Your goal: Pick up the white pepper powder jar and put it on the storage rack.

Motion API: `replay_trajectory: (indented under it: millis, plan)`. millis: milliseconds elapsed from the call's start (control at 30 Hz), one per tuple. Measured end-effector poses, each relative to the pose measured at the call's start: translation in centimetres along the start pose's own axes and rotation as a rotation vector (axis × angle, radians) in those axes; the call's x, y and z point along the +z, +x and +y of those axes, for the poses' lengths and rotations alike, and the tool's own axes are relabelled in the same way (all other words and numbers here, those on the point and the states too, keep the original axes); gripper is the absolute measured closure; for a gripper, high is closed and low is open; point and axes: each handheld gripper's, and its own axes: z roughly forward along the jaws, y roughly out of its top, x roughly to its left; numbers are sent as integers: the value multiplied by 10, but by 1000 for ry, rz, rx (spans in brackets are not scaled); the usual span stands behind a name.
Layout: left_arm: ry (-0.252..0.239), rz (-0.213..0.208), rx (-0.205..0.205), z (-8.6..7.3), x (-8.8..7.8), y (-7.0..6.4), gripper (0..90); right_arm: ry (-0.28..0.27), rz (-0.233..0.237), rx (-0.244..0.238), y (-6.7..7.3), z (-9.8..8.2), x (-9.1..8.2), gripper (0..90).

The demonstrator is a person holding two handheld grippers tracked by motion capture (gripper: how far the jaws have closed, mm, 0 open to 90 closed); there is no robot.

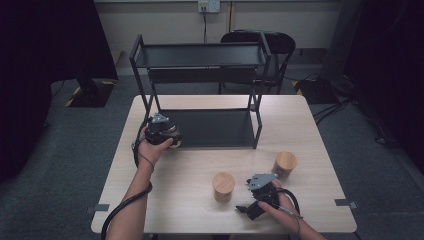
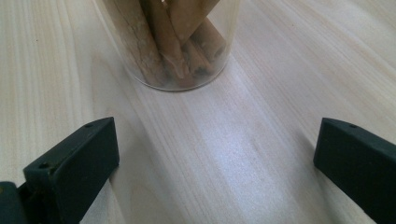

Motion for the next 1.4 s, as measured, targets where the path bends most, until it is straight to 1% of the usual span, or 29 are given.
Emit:
replay_trajectory:
  millis: [333,533,667,800,867,1067,1400]
  plan:
    - [4,7,5,7,7,4,309,0,0,0,0,0,0,0]
    - [15,16,2,10,13,7,309,0,0,0,0,0,0,0]
    - [23,23,0,10,18,9,309,0,0,0,0,0,0,0]
    - [30,35,-13,9,25,13,309,0,0,0,0,0,0,0]
    - [41,44,-14,8,29,15,310,0,0,0,0,0,0,0]
    - [41,65,-21,10,34,20,310,0,0,0,0,0,0,0]
    - [53,71,-22,12,42,22,310,0,0,0,0,0,0,0]
